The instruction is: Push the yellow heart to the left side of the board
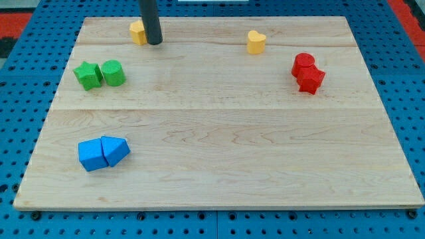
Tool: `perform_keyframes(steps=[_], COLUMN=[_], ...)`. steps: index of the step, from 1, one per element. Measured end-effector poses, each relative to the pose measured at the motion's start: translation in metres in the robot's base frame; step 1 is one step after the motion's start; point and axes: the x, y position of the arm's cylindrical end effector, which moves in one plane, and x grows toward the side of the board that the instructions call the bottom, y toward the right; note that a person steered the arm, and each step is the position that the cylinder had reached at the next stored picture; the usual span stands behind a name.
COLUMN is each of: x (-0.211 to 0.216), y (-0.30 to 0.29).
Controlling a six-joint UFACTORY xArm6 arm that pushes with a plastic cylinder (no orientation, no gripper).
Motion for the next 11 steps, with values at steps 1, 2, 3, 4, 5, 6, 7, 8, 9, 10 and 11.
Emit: perform_keyframes(steps=[1,2,3,4,5,6,7,8,9,10,11], x=[-0.003,0.0,0.051,0.068,0.031,0.026,-0.022,0.0,0.037,0.025,0.016], y=[-0.02,-0.053,0.078,0.223,0.275,0.18,0.169,0.145,0.153,0.097,0.081])
